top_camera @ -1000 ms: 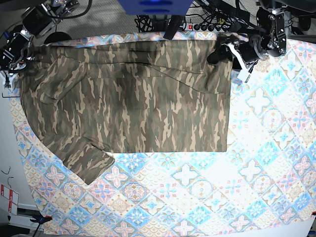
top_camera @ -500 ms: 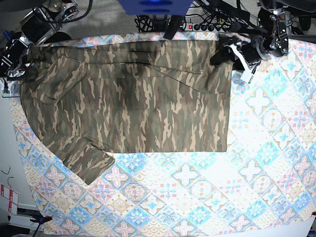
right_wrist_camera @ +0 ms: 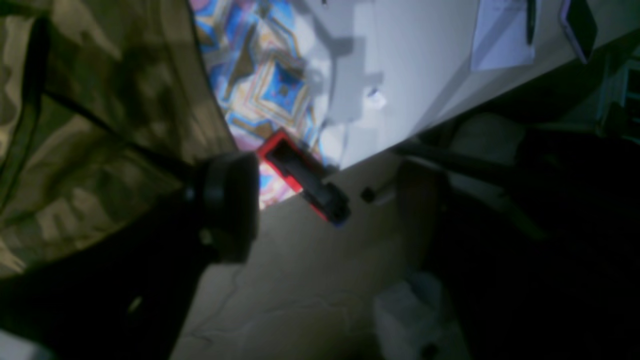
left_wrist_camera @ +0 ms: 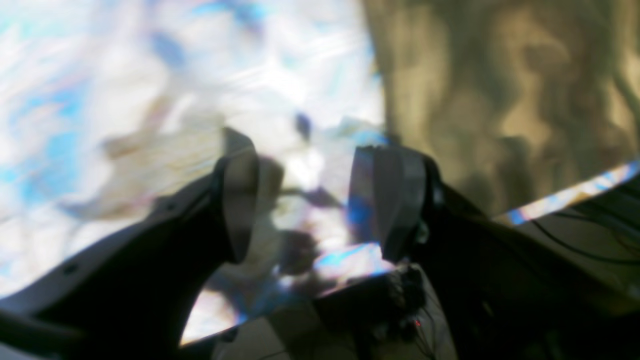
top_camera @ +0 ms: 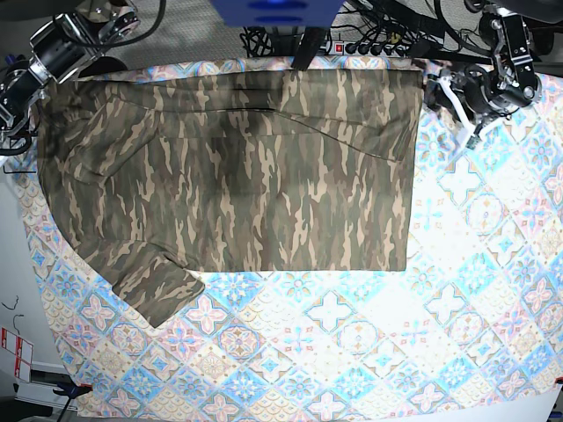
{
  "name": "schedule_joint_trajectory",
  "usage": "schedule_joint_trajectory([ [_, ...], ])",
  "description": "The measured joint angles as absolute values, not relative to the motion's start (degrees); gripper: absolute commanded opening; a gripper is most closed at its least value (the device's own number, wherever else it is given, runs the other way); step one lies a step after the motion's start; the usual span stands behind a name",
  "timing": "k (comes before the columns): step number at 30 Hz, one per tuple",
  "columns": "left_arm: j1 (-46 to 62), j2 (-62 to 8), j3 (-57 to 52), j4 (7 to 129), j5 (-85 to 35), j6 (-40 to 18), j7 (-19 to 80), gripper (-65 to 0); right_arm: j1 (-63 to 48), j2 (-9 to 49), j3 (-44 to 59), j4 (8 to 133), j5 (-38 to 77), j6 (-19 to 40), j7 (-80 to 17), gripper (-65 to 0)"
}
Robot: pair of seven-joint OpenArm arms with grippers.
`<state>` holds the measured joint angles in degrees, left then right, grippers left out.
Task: Fold the T-shirt properly
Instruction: 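Release the shirt and move both grippers to the shirt's hem corners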
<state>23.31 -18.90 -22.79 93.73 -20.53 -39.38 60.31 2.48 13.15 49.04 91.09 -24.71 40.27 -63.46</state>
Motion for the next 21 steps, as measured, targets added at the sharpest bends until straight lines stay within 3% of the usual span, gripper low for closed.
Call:
schedule_joint_trajectory([
  [9, 21.52, -17.78, -23.07, 105.82, -21.8, -40.21, 61.84, -28.0, 2.81, 12.88, 43.44, 95.48, -24.99, 40.34, -63.37, -22.3],
  [21, 2.31, -13.34, -22.44, 105.75, -21.39, -40.12, 75.0, -28.3, 15.92, 13.19, 30.41, 91.96, -24.6, 40.27, -63.2, -22.2],
])
